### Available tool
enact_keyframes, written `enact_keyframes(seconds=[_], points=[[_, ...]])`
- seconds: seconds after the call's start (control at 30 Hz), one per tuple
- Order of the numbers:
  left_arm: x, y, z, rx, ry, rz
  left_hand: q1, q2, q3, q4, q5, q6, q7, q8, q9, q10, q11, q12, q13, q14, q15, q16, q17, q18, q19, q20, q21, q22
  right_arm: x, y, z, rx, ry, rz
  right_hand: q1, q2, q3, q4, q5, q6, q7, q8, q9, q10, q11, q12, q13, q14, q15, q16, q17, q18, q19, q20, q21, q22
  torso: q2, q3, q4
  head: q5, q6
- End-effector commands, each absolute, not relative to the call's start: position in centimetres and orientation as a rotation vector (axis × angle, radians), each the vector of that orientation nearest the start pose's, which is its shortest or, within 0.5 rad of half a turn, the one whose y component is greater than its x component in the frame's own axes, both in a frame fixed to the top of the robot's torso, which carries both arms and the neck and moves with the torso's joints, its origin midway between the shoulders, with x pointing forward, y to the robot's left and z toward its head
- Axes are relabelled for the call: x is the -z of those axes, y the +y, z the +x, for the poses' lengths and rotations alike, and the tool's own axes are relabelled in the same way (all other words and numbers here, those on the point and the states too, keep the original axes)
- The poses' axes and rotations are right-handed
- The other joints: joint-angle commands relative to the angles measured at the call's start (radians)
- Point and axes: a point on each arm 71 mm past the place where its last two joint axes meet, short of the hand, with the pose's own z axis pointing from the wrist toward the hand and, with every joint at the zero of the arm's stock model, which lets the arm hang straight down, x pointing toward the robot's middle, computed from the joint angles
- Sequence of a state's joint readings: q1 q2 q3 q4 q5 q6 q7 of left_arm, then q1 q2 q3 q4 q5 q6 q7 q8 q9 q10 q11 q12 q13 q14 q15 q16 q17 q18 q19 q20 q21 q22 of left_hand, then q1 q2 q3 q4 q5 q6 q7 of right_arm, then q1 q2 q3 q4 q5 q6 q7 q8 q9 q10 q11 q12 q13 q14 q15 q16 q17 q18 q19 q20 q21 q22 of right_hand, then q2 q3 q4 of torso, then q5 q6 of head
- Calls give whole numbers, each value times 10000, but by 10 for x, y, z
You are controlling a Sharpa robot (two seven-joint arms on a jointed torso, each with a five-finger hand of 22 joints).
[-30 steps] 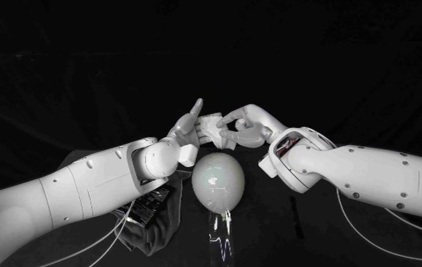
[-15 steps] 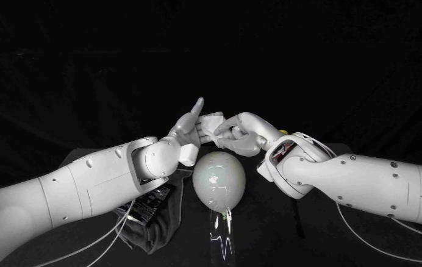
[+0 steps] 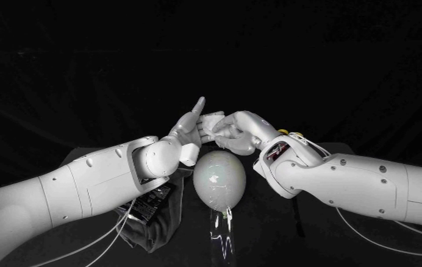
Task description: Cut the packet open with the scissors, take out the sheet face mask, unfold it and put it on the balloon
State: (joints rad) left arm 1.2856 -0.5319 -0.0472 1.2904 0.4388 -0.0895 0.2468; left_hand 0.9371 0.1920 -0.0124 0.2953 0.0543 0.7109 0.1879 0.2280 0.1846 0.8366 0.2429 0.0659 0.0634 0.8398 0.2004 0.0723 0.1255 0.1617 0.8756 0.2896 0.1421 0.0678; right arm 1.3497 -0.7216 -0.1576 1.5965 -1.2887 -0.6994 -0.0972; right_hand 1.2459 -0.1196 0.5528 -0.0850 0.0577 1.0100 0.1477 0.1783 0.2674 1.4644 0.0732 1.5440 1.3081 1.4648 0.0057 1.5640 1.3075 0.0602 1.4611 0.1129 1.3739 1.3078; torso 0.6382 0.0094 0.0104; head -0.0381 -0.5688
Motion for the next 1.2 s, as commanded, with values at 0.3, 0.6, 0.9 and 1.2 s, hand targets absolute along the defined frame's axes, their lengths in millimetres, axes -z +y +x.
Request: enact_keyframes(seconds=[0.3,0.6,0.9,1.2], points=[[158,101,530,19308,15063,-14956,142,-16,-62,-16,-32,25,1058,32,-10,29,-1,8,5,71,18,-2,-15,155,52,9,41,-6,126,-129,478,-8091,12847,-248,-160,-30,-126,174,-50,245,-88,147,49,922,-144,30,2433,1060,-93,68,2633,-150,68,-67,56,2027,-2,-2,-7,-4,0],[158,101,530,19329,15068,-14947,157,-13,-70,-15,-32,12,1059,29,-14,27,0,7,5,70,20,-3,-16,152,44,9,35,-9,129,-127,480,-7909,13093,-378,-151,-61,-223,284,-78,458,-203,279,112,931,-240,43,2445,1060,-173,68,2633,-155,83,-136,72,2032,2,0,-5,-9,-17],[157,101,530,19340,15068,-14941,165,-11,-74,-14,-32,8,1059,28,-16,26,1,6,5,69,21,-4,-17,151,40,9,31,-10,131,-126,480,-7858,13248,-446,-141,-81,-286,347,-86,570,-270,364,155,937,-300,50,2452,1060,-228,68,2633,-160,98,-186,92,2039,-4,-1,-3,-7,-48],[157,100,530,19351,15068,-14936,181,-7,-83,-14,-32,4,1060,27,-18,23,2,4,4,67,23,-6,-18,149,32,9,25,-13,133,-125,480,-7828,13386,-489,-127,-86,-321,387,-91,636,-314,420,184,949,-340,68,2467,1060,-264,68,2633,-166,112,-221,113,2046,0,-1,0,-6,-79]])
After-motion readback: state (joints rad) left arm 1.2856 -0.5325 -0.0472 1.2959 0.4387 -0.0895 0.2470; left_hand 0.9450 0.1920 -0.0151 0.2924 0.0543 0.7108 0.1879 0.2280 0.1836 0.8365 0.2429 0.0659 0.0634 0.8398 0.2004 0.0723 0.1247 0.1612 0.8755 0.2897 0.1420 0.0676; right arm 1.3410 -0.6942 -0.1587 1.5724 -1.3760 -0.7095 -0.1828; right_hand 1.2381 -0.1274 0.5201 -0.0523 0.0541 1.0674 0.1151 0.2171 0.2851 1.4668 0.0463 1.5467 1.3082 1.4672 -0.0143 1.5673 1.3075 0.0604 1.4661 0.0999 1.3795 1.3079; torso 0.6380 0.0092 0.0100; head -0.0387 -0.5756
